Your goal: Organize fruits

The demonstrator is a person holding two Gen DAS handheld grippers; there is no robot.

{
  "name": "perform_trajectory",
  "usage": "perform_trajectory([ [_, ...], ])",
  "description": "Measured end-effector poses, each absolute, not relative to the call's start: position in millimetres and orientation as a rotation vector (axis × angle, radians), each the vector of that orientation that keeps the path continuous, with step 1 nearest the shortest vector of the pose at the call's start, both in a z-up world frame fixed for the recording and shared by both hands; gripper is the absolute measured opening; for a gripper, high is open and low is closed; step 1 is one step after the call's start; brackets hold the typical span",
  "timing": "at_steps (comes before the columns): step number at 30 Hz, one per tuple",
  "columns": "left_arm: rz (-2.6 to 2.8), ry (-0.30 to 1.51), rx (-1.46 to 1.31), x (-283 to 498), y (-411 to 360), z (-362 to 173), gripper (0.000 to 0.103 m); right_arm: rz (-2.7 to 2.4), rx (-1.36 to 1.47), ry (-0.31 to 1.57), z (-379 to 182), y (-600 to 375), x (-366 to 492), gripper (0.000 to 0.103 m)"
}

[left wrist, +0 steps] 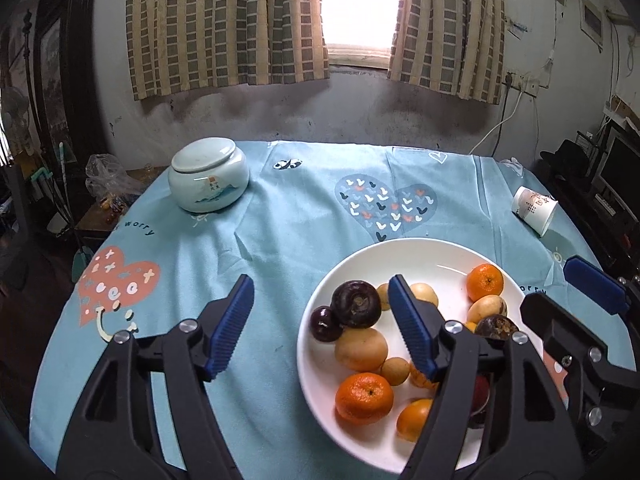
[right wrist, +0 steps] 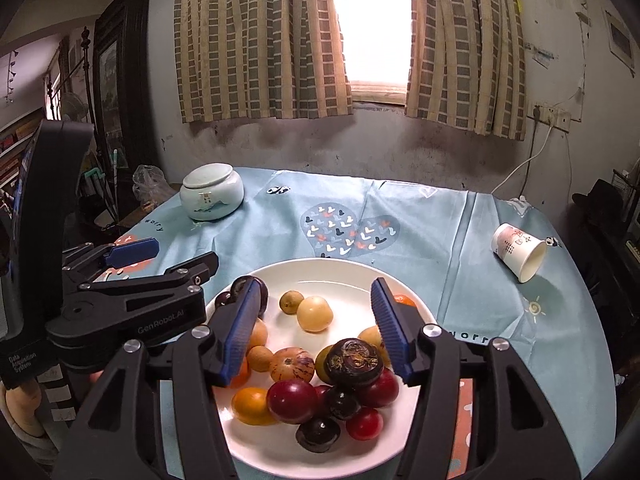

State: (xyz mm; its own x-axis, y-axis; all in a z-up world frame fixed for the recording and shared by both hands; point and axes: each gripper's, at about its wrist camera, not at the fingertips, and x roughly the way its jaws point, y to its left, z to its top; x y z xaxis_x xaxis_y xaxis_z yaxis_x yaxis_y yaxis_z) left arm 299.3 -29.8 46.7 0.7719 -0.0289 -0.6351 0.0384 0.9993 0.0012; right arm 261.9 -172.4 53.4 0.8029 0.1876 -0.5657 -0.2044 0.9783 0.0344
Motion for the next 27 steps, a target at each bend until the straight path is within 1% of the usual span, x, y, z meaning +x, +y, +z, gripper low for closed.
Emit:
perform_trajectory([
  [9,-0.037,0.652,-0.022,238.6,-13.2,66.6,0.074,0.203,-0.017,0.56,76.4,-179.4,199.7,0.059],
  [11,-0.04,0.635,-0.01,218.4,-13.6,64.1,0.076,0.208,-0.002,0.557,79.3,-181.6,187.9,0.059],
  [12,-0.034,0.637,-0.012,207.9,-12.8,59.1,0.08,0.208,-0.001,0.556,79.6,-181.7,182.3,0.059],
  [13,-0.031,0.647,-0.015,201.1,-12.8,54.1,0.08,0.209,-0.004,0.556,78.6,-181.1,175.7,0.059],
  [16,-0.031,0.667,-0.021,179.2,-9.8,42.1,0.08,0.208,0.006,0.567,65.6,-183.7,155.9,0.059],
  [20,-0.04,0.694,-0.021,154.0,-10.3,24.3,0.08,0.2,0.033,0.629,38.4,-189.3,134.9,0.059],
  [27,-0.069,0.714,0.035,126.0,-30.7,1.2,0.08,0.156,0.074,0.696,2.3,-201.7,110.8,0.059],
])
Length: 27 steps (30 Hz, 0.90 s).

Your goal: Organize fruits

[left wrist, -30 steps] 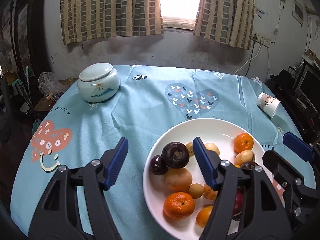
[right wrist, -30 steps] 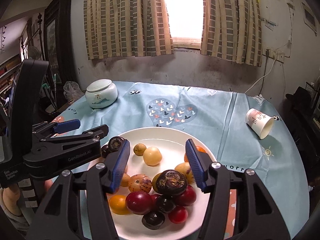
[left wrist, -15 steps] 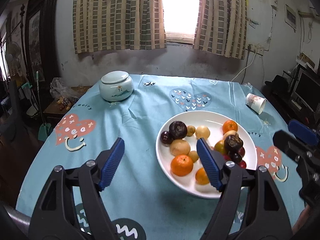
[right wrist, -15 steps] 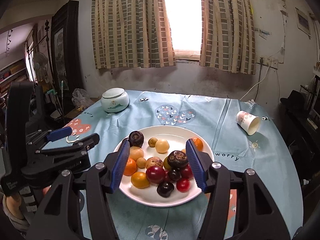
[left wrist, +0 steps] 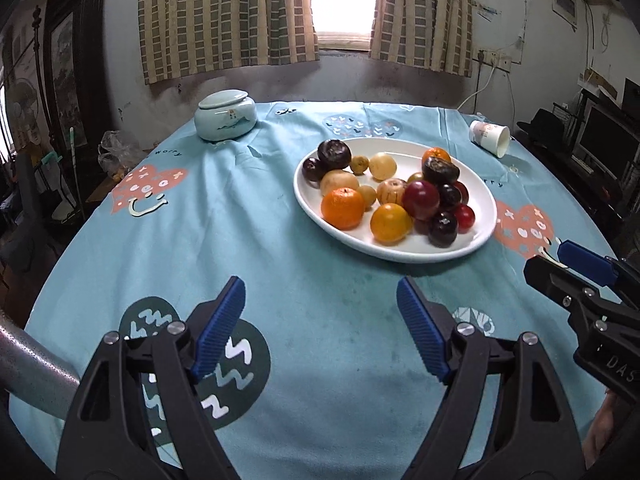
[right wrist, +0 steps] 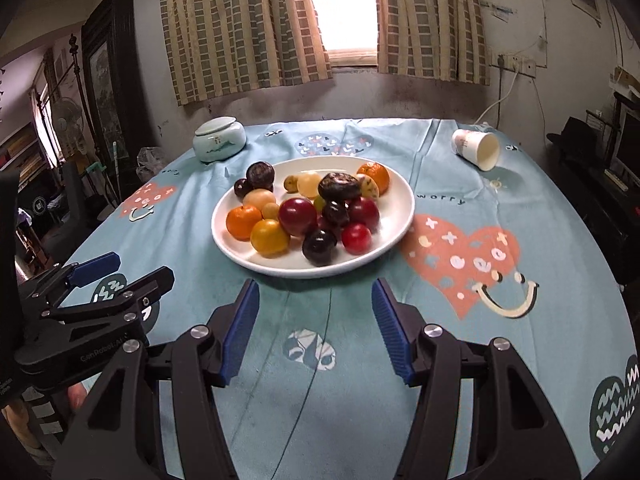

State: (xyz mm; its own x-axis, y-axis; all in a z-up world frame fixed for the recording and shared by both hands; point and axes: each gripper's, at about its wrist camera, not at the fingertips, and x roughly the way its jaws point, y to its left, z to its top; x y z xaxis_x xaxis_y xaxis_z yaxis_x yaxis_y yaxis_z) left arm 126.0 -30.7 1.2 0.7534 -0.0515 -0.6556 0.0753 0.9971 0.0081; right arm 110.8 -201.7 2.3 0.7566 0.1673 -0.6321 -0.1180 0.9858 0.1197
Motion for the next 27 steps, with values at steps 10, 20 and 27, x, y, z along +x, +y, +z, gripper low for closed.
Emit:
perform_trajectory([
  [10,-0.107,0.699,0.099,112.0,-51.9,-8.3,0.093,0.105,0.071,0.714,-13.4,-206.5,98.7,0.06],
  [20,-0.135,0.694,0.08,111.7,-48.1,-0.9,0.101,0.1,0.098,0.729,-14.5,-213.7,100.9,0.06],
  [27,-0.098,0.707,0.09,113.8,-45.5,-0.8,0.101,0.104,0.084,0.752,-18.4,-210.2,103.2,0.06],
])
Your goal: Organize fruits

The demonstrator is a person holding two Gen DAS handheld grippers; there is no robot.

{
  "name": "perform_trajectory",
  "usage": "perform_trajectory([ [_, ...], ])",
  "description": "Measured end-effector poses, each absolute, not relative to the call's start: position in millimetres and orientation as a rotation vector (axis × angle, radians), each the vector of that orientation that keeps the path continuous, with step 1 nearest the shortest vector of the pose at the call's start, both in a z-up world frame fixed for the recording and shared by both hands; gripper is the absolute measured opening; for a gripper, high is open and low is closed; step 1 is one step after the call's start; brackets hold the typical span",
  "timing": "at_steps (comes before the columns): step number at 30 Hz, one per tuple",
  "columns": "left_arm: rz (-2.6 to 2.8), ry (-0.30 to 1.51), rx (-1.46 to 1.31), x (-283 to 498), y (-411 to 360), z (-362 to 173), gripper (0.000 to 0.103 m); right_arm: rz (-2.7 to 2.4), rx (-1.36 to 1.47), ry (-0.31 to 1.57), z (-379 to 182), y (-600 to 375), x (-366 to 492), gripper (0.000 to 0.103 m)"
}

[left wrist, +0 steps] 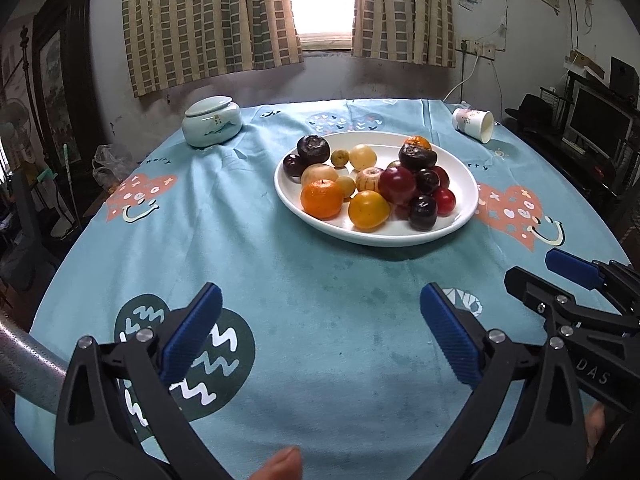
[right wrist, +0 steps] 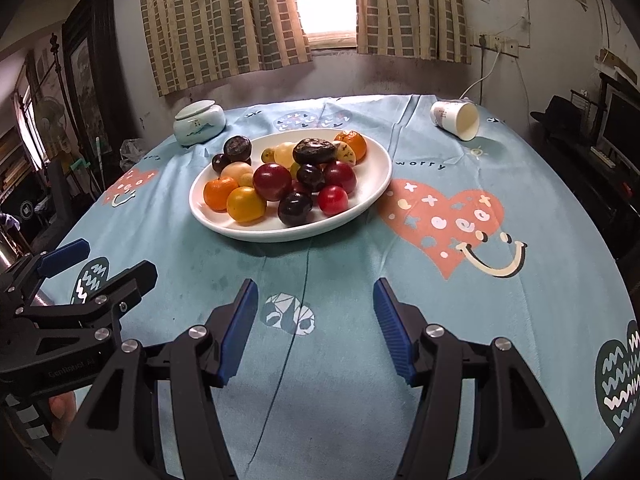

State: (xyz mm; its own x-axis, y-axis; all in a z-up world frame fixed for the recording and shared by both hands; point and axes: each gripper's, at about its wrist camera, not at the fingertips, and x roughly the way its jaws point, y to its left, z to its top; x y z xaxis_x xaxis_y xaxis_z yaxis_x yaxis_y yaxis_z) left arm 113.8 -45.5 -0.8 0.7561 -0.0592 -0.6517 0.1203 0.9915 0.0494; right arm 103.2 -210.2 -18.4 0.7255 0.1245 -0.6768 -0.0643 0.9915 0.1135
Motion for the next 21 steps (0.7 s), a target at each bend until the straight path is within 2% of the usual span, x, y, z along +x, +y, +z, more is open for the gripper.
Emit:
perform_trajectory([
  [21,-0.117,0.674,0.049,112.2,-40.9,3.1,0.101,0.103,0.086,0.762,-19.7,-211.1,104.4,0.061],
])
